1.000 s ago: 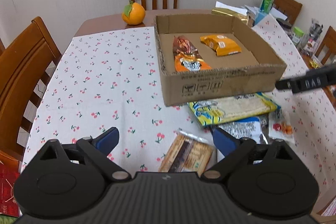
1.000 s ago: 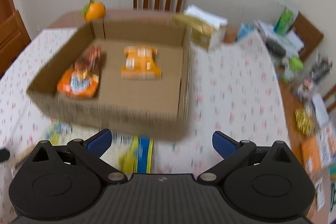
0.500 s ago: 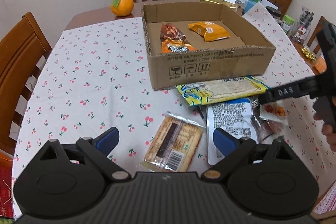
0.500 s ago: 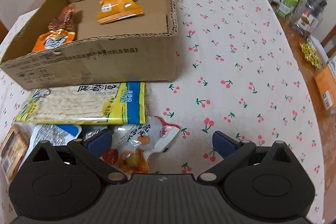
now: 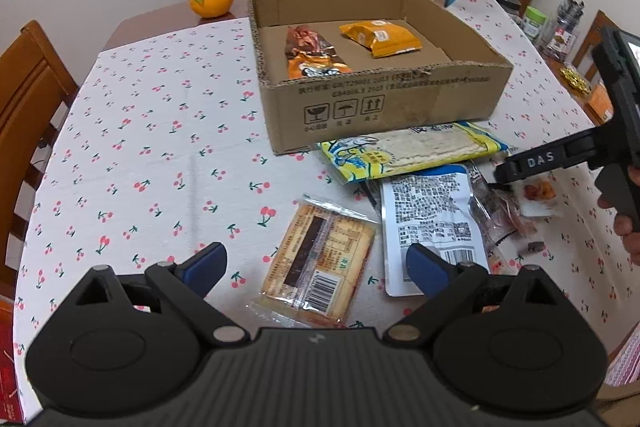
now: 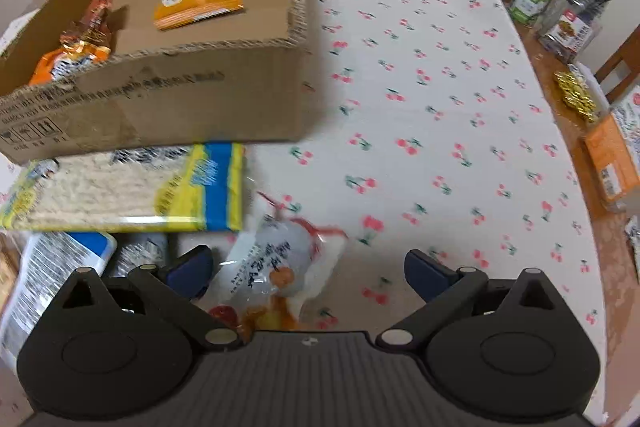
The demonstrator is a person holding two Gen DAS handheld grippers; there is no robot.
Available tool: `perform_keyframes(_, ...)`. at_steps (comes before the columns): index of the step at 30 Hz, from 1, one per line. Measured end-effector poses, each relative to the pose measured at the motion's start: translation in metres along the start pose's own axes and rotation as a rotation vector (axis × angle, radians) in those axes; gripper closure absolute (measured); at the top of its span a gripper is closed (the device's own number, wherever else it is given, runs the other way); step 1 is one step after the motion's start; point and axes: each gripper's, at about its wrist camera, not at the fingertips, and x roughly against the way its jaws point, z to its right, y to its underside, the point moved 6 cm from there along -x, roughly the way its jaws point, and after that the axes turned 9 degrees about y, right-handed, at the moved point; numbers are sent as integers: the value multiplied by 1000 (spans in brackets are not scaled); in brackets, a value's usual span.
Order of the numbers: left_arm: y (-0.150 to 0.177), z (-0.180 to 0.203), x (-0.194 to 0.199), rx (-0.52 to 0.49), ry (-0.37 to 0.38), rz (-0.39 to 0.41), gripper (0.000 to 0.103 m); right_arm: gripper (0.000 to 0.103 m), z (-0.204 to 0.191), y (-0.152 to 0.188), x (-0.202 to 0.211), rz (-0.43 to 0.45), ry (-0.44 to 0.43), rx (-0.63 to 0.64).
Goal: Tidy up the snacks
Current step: 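Grasp the brown bread packet with the left tool while the right tool grasps the clear dried-fruit bag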
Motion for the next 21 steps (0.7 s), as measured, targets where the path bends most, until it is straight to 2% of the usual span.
perform_keyframes(4,0,1,-4,-33,12,-15,7,0,21,8,-2,-16,21,-19)
perform_keyframes(9,3,-4,-9,-88,21,-40,7,0,39,14,-5,-40,-39,-50)
perform_keyframes(16,13,-13,-29,-173,32,-91,7,0,39,14,-4,-22,-57,-6)
perform_keyframes(21,14,-24,-39,-184,12,-106,7,0,40,14,-3,-6,-58,-8)
